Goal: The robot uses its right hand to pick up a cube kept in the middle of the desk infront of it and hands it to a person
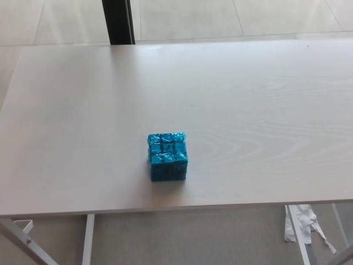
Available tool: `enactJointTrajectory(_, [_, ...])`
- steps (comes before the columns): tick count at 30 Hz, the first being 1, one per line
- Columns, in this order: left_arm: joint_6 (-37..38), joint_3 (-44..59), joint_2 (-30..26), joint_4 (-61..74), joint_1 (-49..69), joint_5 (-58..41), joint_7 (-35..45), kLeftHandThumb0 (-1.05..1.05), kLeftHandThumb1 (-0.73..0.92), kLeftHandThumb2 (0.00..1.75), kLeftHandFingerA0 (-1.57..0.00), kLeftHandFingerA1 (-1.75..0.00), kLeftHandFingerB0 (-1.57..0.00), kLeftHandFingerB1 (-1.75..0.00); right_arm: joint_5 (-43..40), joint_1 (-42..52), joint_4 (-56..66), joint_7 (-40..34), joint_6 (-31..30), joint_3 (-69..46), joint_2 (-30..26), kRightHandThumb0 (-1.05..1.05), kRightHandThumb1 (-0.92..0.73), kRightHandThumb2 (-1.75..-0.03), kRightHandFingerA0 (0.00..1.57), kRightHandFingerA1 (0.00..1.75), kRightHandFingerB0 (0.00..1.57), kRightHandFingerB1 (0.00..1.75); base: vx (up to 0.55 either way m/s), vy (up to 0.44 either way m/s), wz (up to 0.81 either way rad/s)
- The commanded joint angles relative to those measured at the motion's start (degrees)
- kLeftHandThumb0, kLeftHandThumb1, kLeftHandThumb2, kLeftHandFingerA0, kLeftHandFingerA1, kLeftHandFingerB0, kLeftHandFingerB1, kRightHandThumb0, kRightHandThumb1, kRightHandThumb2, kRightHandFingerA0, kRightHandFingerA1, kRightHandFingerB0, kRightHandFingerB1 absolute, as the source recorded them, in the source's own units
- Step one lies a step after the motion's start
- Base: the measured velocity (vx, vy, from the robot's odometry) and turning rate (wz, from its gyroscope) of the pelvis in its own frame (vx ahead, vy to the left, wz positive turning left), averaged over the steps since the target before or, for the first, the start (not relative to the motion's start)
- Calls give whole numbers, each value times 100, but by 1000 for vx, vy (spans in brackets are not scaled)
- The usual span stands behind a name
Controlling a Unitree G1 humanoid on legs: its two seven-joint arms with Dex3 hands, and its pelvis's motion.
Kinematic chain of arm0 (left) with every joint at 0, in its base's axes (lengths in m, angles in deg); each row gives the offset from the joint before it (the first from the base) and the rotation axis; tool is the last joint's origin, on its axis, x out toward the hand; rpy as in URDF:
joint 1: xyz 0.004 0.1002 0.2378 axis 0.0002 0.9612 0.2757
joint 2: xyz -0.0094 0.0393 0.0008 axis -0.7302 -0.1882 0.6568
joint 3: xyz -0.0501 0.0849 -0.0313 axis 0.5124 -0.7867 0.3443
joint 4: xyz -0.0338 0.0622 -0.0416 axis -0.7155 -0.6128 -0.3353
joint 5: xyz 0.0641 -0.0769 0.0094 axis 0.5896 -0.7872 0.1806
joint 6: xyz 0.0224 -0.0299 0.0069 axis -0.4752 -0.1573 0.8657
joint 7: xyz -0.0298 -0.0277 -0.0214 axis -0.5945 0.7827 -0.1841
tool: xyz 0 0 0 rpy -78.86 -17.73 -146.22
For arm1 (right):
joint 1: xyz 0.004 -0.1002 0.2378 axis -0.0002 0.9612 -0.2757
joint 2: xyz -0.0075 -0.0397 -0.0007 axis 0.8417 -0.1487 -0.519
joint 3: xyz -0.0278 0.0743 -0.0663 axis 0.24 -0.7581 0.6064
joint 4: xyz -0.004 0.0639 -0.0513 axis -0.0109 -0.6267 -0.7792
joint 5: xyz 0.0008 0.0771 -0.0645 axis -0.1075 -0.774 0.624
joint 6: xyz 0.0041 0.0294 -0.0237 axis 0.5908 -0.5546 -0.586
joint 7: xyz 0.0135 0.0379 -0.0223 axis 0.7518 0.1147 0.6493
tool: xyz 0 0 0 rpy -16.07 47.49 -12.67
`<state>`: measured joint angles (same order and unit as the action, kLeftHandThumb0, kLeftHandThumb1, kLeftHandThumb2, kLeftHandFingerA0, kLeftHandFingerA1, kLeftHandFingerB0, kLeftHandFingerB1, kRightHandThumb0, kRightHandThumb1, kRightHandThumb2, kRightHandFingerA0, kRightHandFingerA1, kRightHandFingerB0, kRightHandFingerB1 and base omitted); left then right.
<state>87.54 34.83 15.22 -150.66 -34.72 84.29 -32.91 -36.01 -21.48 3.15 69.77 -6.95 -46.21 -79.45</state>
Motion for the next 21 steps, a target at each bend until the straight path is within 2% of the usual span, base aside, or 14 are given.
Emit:
enactJointTrajectory(1, [-25,136,-42,-238,-100,-164,340,-78,92,84,-30,-36,-24,-33,-180,7,-157,154,290,-93,-113,-41,-70,-61,75,56,68,48,0,0,0])
enactJointTrajectory(3, [-20,138,-41,-261,-132,-146,345,-78,92,84,-30,-36,-24,-33,-188,-7,-186,155,304,-90,-117,-41,-70,-61,75,56,68,48,0,0,0])
enactJointTrajectory(4, [41,-58,-58,-156,-77,58,195,-54,73,62,-57,-53,-57,-43,-560,293,63,553,621,-408,-136,-54,-59,-59,39,57,32,32,0,0,0])
enactJointTrajectory(5, [46,-85,-66,-146,-73,75,179,-54,73,62,-57,-53,-57,-43,-677,288,120,499,594,-554,-115,-50,-62,-59,66,67,32,32,0,0,0])
enactJointTrajectory(8, [21,-125,-96,-142,-111,67,177,-54,73,62,-57,-53,-57,-43,-670,275,161,477,554,-668,-57,-50,-62,-59,66,67,32,32,0,0,0])
enactJointTrajectory(10, [342,186,47,-294,-113,-188,2,-57,71,61,-60,-55,-56,-45,-1095,378,448,243,569,-1223,-14,-60,-46,-85,78,83,34,50,0,0,0])
enactJointTrajectory(12, [357,538,137,-413,-189,-420,-290,-60,75,62,-48,-57,-47,-45,-1005,563,803,37,452,-1315,10,-62,-49,-87,66,75,32,48,0,0,0])
enactJointTrajectory(13, [452,612,149,-409,-155,-466,-299,-64,75,62,-53,-59,-53,-46,-1014,575,757,14,511,-1355,5,-62,-60,-59,65,68,39,35,0,0,0])
enactJointTrajectory(14, [508,1035,207,-393,-174,-768,-376,-63,73,62,-60,-65,-53,-45,-1090,630,824,-162,575,-1557,42,-59,-46,-89,81,90,33,51,0,0,0])
enactJointTrajectory(15, [573,1267,259,-393,-196,-931,-410,-64,75,62,-64,-60,-51,-41,-1232,627,1014,-332,650,-1779,86,-61,-59,-60,92,130,47,38,0,0,0])
enactJointTrajectory(17, [645,1525,332,-423,-237,-972,-499,-64,74,62,-73,-60,-58,-43,-1540,467,1228,-527,623,-2225,191,-58,-55,-57,102,127,52,39,0,0,0])
enactJointTrajectory(18, [678,1580,352,-423,-239,-952,-510,-63,73,63,-72,-61,-55,-42,-1595,385,1385,-529,604,-2348,193,-58,-54,-59,107,147,49,40,0,0,0])
enactJointTrajectory(20, [644,1551,363,-430,-241,-814,-565,-61,73,62,-68,-65,-56,-47,-1727,346,2898,-855,756,-2717,375,-60,-57,-59,97,134,51,38,0,0,0])
enactJointTrajectory(21, [656,1527,368,-426,-229,-780,-566,-62,72,61,-71,-66,-57,-47,-1762,340,3210,-812,839,-2767,405,-64,-59,-58,82,92,49,36,0,0,0])
